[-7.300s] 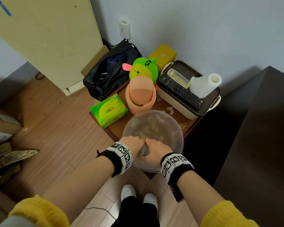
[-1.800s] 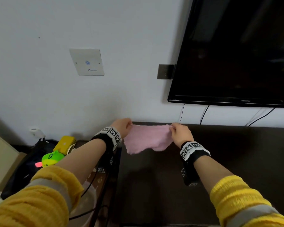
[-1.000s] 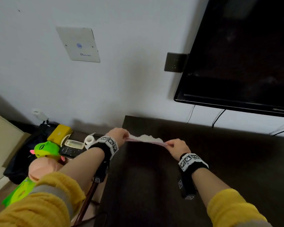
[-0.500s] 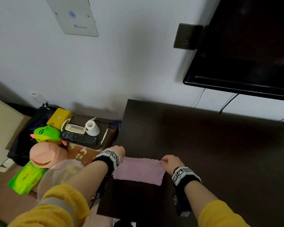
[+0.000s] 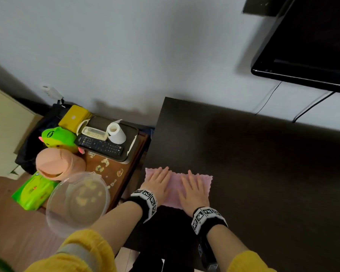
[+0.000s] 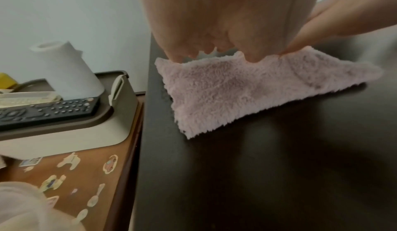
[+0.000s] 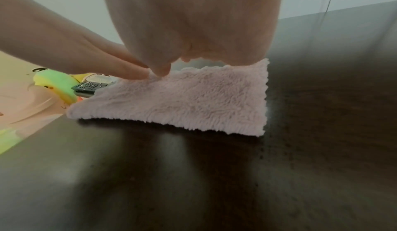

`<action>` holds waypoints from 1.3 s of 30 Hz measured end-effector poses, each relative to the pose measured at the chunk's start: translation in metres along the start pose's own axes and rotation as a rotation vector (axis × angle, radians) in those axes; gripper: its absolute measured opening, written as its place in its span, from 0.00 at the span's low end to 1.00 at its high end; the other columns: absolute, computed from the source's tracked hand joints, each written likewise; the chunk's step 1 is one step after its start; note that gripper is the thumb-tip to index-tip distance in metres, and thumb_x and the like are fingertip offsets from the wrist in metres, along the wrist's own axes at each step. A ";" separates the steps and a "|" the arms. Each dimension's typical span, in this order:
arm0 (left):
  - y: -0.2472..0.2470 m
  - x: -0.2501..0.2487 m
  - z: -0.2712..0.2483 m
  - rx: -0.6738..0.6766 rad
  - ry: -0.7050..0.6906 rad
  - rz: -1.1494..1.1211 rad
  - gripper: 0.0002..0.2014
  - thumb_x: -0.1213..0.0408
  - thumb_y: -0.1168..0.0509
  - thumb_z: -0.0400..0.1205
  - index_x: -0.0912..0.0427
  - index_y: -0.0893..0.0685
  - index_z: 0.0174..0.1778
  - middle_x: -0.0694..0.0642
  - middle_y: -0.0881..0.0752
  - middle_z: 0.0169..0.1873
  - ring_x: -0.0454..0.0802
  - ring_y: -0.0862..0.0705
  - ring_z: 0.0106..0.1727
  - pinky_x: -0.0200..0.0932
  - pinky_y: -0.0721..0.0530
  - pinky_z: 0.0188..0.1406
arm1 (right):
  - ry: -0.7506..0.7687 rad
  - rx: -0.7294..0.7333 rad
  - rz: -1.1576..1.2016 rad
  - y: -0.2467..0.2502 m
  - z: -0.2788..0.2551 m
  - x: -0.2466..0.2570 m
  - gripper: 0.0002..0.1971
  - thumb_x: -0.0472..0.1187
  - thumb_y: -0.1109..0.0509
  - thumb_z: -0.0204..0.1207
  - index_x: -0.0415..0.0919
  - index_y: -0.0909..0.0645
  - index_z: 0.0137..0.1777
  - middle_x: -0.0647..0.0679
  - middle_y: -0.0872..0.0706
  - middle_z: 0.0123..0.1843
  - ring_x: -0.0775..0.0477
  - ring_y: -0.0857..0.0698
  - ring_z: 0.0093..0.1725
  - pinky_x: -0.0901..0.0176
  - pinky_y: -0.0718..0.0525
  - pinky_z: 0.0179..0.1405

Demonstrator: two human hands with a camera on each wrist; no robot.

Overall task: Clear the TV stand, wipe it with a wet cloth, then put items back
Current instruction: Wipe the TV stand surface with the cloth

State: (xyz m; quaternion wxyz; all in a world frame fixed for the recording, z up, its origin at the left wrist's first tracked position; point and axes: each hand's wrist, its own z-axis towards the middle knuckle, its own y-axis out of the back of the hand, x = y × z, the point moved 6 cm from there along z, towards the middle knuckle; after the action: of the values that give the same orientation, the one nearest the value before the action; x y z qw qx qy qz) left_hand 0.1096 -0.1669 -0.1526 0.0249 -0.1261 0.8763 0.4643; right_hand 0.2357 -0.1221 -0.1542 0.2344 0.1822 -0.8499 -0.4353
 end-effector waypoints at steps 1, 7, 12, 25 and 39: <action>-0.005 0.000 0.004 -0.015 -0.001 0.020 0.30 0.51 0.56 0.88 0.57 0.57 0.84 0.54 0.58 0.84 0.52 0.60 0.85 0.52 0.59 0.84 | -0.017 0.001 0.004 -0.003 0.004 -0.001 0.30 0.56 0.58 0.84 0.51 0.59 0.84 0.49 0.62 0.86 0.43 0.64 0.84 0.48 0.66 0.82; -0.040 0.007 0.006 -0.058 -0.065 0.133 0.50 0.29 0.86 0.65 0.51 0.63 0.83 0.54 0.65 0.83 0.55 0.66 0.83 0.52 0.73 0.74 | -0.051 -0.003 -0.042 -0.037 0.003 -0.005 0.35 0.66 0.75 0.68 0.59 0.76 0.76 0.49 0.70 0.84 0.41 0.74 0.80 0.49 0.85 0.69; -0.060 0.014 -0.019 0.017 -0.107 0.203 0.51 0.25 0.79 0.65 0.51 0.63 0.83 0.54 0.67 0.82 0.56 0.66 0.83 0.53 0.73 0.74 | -0.079 -0.018 -0.005 -0.062 -0.024 0.013 0.36 0.65 0.79 0.64 0.59 0.78 0.73 0.52 0.79 0.77 0.41 0.74 0.80 0.45 0.80 0.73; -0.115 0.026 -0.086 0.064 -0.139 0.021 0.38 0.30 0.55 0.77 0.54 0.26 0.73 0.60 0.21 0.71 0.62 0.23 0.72 0.60 0.49 0.76 | -0.148 -0.057 0.056 -0.119 -0.087 0.051 0.32 0.63 0.65 0.81 0.51 0.35 0.78 0.42 0.35 0.80 0.37 0.35 0.77 0.41 0.52 0.77; -0.116 0.027 -0.093 0.009 -0.173 -0.025 0.39 0.31 0.58 0.80 0.48 0.55 0.84 0.58 0.35 0.77 0.56 0.55 0.84 0.58 0.54 0.77 | -0.150 -0.122 0.009 -0.120 -0.090 0.047 0.34 0.63 0.66 0.81 0.49 0.35 0.78 0.39 0.37 0.79 0.41 0.62 0.84 0.41 0.53 0.78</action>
State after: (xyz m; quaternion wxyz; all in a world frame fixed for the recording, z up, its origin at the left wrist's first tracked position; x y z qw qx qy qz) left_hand 0.1183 -0.3107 -0.1980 0.1070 -0.0963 0.8714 0.4690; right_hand 0.2597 -0.2717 -0.1962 0.1829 0.1306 -0.8378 -0.4976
